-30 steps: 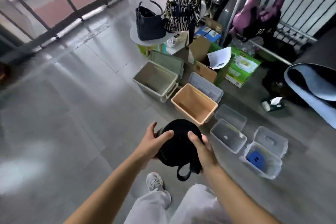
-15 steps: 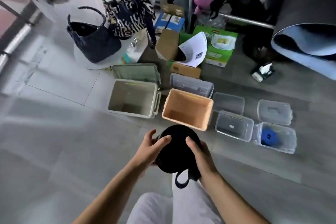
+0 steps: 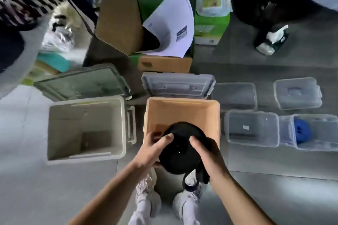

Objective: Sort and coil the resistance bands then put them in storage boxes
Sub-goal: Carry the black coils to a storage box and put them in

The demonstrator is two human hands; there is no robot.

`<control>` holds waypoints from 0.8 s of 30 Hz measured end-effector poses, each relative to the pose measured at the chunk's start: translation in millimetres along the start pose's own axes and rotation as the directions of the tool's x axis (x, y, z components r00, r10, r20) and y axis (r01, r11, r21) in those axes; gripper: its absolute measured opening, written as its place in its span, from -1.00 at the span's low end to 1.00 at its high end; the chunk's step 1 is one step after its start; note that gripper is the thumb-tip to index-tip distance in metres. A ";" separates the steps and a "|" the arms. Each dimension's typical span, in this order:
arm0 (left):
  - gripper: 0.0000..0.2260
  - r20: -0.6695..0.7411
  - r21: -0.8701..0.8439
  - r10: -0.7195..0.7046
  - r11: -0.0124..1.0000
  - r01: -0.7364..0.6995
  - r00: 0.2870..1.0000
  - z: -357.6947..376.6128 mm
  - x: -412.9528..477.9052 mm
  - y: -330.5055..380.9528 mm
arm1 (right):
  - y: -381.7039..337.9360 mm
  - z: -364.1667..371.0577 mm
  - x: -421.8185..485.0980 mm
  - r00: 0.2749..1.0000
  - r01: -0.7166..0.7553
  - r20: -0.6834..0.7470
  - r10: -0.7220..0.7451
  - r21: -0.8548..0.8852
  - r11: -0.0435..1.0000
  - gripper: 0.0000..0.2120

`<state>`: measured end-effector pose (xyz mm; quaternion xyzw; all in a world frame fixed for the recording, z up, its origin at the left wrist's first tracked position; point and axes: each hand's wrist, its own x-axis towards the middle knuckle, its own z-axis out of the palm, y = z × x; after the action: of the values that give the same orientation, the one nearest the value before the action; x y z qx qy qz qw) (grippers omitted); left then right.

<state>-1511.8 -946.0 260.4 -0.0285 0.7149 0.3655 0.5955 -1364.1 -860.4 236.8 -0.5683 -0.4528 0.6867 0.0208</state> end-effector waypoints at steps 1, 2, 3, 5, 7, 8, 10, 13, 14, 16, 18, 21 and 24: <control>-0.72 0.024 0.009 0.011 1.000 -0.011 1.000 1.5 26.3 -6.1 | 11.4 1.5 24.8 1.000 0.014 -0.012 -0.014 -0.021 1.000 -0.65; -0.72 0.034 0.016 0.028 0.999 -0.029 0.999 2.7 54.0 -15.2 | 24.9 2.8 51.0 0.999 0.015 -0.034 -0.016 -0.032 0.999 -0.66; -0.70 0.021 0.012 0.033 0.999 -0.033 0.999 3.6 80.5 -25.8 | 38.5 3.5 75.0 0.998 0.003 -0.057 -0.005 -0.039 0.999 -0.67; -0.81 -0.005 -0.015 0.052 0.999 -0.052 0.999 7.5 127.9 -47.6 | 68.8 5.2 122.1 0.997 -0.035 -0.074 0.032 -0.038 0.999 -0.67; -0.80 -0.017 -0.062 0.053 0.997 -0.054 0.998 11.7 172.7 -68.7 | 95.6 7.5 164.8 0.996 -0.053 -0.074 0.050 -0.038 0.998 -0.66; -0.68 -0.032 -0.088 0.018 0.996 -0.020 0.999 14.1 191.9 -77.5 | 107.8 9.5 184.1 0.996 -0.054 -0.075 0.052 -0.037 0.998 -0.64; -0.29 -0.057 -0.105 -0.084 0.991 0.078 0.995 17.1 226.1 -90.0 | 125.6 14.4 216.3 0.996 -0.065 -0.063 0.064 -0.018 0.998 -0.58; -0.16 -0.047 -0.123 -0.153 0.982 0.146 0.987 14.9 267.6 -106.3 | 146.4 19.5 254.4 0.997 -0.076 -0.010 0.075 -0.006 0.997 -0.49; -0.24 -0.041 -0.128 -0.148 0.982 0.141 0.988 13.2 278.5 -110.1 | 151.0 20.6 264.9 0.998 -0.062 0.008 0.063 -0.039 0.997 -0.43; -0.45 -0.027 -0.141 -0.122 0.983 0.117 0.992 11.2 297.9 -115.8 | 156.8 21.1 284.1 0.999 -0.034 0.009 0.035 -0.099 0.995 -0.32; -0.54 0.004 -0.143 -0.132 0.981 0.131 0.991 12.2 314.7 -122.2 | 164.7 21.1 299.4 0.997 -0.070 -0.018 0.069 -0.116 0.991 -0.30; -0.55 0.045 -0.124 -0.133 0.983 0.138 0.990 18.4 324.8 -127.8 | 183.9 22.9 311.1 0.994 -0.106 -0.022 0.104 -0.226 0.968 -0.20; -0.54 0.028 -0.067 -0.124 0.990 0.125 0.992 22.4 325.9 -125.2 | 183.6 16.7 314.7 0.997 -0.071 -0.005 0.075 -0.364 0.929 0.11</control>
<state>-1527.8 -896.6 -85.5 -0.0892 0.6914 0.3523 0.6244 -1399.3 -807.6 -122.4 -0.5756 -0.5508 0.5938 -0.1123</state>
